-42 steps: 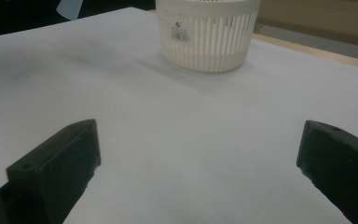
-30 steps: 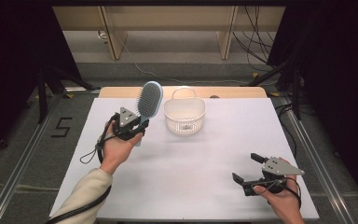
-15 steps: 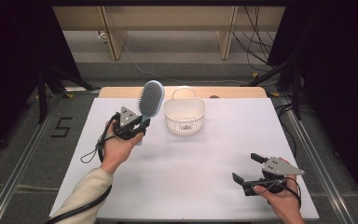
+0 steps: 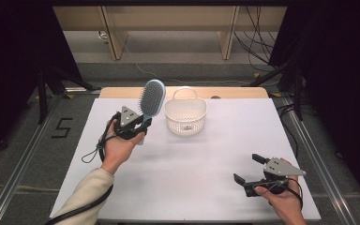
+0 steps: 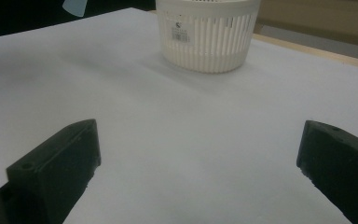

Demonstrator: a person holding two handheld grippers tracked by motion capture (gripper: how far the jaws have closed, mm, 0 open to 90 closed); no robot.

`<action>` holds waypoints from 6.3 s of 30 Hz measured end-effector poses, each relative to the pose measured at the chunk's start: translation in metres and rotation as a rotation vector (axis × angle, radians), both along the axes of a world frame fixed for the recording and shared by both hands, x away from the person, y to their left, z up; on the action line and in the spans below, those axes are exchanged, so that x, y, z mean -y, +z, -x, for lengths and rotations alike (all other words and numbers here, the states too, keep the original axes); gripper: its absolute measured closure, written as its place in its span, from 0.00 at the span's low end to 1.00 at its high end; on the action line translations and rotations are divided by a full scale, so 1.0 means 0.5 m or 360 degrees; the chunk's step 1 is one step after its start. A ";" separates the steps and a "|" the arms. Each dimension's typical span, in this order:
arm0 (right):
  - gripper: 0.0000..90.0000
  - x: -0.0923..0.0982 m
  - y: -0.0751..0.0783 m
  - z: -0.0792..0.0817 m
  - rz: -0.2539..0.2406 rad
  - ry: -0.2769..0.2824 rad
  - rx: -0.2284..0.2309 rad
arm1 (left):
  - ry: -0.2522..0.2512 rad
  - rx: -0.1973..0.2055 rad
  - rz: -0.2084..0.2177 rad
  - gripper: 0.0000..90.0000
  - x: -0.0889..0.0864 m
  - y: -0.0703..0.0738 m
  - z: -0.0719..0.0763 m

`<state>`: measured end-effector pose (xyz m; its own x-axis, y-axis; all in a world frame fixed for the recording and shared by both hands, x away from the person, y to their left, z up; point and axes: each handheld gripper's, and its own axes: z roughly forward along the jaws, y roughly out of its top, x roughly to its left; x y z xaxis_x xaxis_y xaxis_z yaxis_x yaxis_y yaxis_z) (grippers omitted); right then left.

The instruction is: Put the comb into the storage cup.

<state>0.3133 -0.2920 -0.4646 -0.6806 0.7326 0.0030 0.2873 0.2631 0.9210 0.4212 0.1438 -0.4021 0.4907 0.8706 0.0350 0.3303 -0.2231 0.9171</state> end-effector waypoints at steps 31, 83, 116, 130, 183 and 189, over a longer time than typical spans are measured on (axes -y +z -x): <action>0.00 0.001 -0.001 -0.001 -0.0008 -0.0010 -0.0002 | -0.0022 0.0034 0.0044 0.78 0.006 0.015 -0.008; 0.00 0.002 -0.002 -0.002 -0.0008 -0.0009 -0.0001 | -0.0052 0.0109 0.0070 0.78 0.033 0.047 -0.034; 0.00 0.002 -0.001 -0.001 -0.0013 -0.0010 0.0001 | -0.0064 0.0112 0.0075 0.78 0.057 0.057 -0.054; 0.00 0.002 -0.002 -0.002 -0.0014 -0.0010 0.0001 | -0.0068 0.0113 0.0071 0.78 0.061 0.057 -0.058; 0.00 0.002 -0.001 -0.001 -0.0015 -0.0006 0.0007 | -0.0111 0.0139 0.0059 0.78 0.098 0.080 -0.078; 0.00 0.002 -0.001 -0.002 -0.0017 -0.0006 0.0007 | -0.0112 0.0133 0.0058 0.78 0.104 0.081 -0.082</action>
